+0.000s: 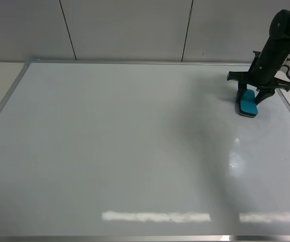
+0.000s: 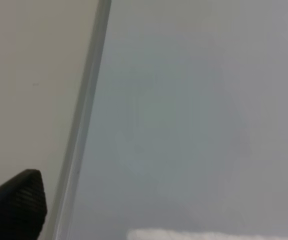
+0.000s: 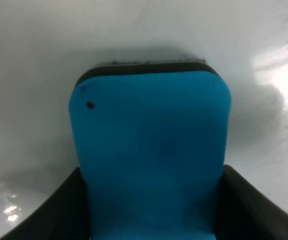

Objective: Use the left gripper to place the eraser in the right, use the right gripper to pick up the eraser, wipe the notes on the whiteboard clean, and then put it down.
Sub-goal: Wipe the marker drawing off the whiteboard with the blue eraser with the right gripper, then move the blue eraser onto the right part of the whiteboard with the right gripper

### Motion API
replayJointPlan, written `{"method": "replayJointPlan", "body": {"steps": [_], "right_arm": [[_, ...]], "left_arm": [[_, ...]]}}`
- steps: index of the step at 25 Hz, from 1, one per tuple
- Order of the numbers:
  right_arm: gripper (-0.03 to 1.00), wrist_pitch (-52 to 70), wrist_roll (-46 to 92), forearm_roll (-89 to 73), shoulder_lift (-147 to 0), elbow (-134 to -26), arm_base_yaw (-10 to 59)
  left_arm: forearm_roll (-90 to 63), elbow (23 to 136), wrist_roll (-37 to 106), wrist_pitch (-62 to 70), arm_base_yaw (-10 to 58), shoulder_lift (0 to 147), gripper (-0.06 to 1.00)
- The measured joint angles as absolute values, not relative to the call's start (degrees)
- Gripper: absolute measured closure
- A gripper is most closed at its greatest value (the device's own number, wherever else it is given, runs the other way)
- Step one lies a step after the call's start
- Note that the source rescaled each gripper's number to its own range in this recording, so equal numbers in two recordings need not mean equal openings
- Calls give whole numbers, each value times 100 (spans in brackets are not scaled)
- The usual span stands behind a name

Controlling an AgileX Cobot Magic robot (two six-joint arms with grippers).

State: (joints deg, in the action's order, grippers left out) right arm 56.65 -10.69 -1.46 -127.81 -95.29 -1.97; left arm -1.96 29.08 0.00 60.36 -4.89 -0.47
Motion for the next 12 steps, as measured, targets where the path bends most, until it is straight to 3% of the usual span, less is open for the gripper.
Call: {"method": "replayJointPlan", "body": {"steps": [12], "right_arm": [[97, 6076, -1087, -86, -11279, -9023, 973]], "left_arm": [[-191, 2908, 0, 6036, -489, -47, -6]]}}
